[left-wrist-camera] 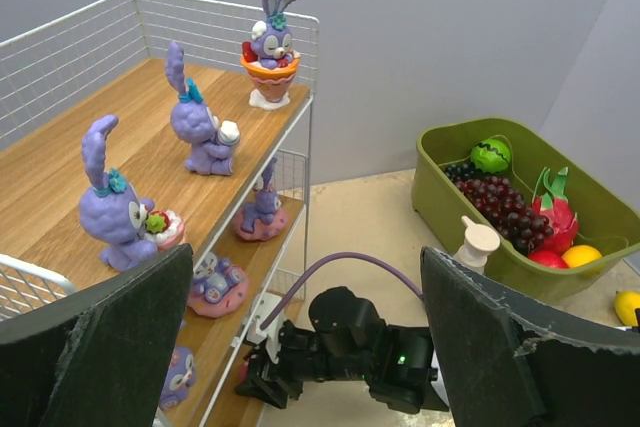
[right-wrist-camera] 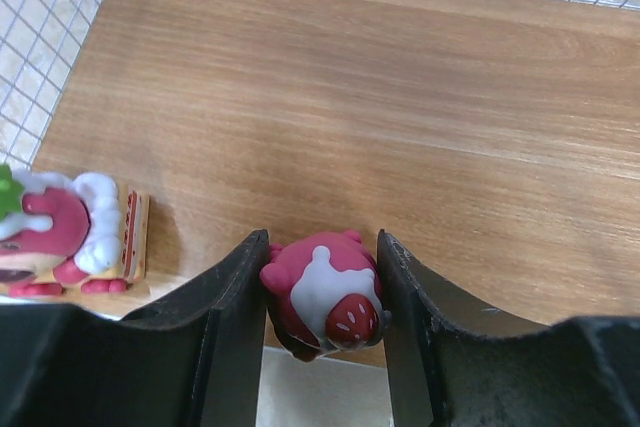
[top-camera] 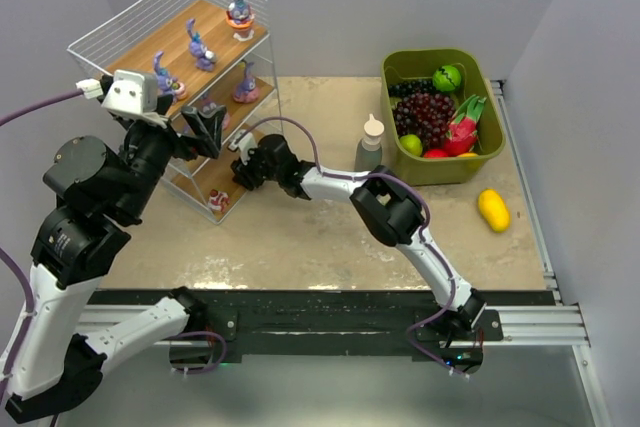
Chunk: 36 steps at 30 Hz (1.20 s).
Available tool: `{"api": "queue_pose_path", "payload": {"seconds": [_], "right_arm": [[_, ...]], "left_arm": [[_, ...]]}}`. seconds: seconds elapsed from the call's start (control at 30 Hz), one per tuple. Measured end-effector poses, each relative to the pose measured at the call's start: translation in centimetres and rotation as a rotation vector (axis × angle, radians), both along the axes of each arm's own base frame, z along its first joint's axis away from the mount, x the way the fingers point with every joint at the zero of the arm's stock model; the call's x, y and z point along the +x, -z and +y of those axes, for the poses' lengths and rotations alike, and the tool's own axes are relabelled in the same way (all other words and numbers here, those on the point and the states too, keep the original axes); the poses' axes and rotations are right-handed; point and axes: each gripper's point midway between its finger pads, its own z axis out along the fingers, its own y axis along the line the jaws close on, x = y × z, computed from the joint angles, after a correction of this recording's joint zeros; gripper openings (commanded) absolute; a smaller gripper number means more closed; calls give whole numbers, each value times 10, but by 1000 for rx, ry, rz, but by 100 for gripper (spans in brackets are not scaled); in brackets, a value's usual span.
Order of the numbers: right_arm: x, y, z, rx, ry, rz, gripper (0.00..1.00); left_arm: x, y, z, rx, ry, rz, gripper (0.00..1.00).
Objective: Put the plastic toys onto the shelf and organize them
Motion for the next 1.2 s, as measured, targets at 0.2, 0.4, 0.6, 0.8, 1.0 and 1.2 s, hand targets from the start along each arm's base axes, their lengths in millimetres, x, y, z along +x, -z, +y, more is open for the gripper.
{"api": "queue_pose_path", "payload": {"seconds": [0.2,0.4,0.6,0.8,1.0,1.2], "right_arm": [[-3,-9,9,13,-6,6,38],[-5,-12,21,17,-5,-3,40],[-6,1,17,-19,25,13,43],[-4,1,16,-22,44,14,51],[-4,3,15,-29,54,21,64],[-2,4,14,-27,71,17,71]], "left_arm": [[-2,-2,3,-3,-7,-7,100],[-5,-4,7,-9,-14,-15,99],[-7,-5,8,-12,-15,-20,100],[-7,-5,8,-12,-15,-20,100],[-7,-5,8,-12,-15,-20,100],[-7,-5,8,-12,-16,-20,100]]}}
